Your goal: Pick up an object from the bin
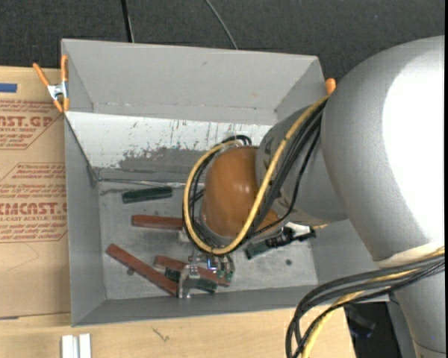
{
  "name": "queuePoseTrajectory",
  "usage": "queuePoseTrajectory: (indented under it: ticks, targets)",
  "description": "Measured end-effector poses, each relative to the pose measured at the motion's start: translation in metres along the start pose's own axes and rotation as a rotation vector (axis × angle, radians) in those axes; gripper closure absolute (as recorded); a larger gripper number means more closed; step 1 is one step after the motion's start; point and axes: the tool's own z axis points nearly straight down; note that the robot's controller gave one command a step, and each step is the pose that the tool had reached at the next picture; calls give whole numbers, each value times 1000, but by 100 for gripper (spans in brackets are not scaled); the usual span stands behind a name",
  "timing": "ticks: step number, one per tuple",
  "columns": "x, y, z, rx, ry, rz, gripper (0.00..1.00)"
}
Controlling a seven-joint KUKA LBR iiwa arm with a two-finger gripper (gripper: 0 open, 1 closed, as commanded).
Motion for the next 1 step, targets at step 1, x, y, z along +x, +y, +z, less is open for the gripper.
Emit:
queuePoseTrajectory:
  ticks: [1]
  targets:
    - [1,12,-4,3,-2,-46,100]
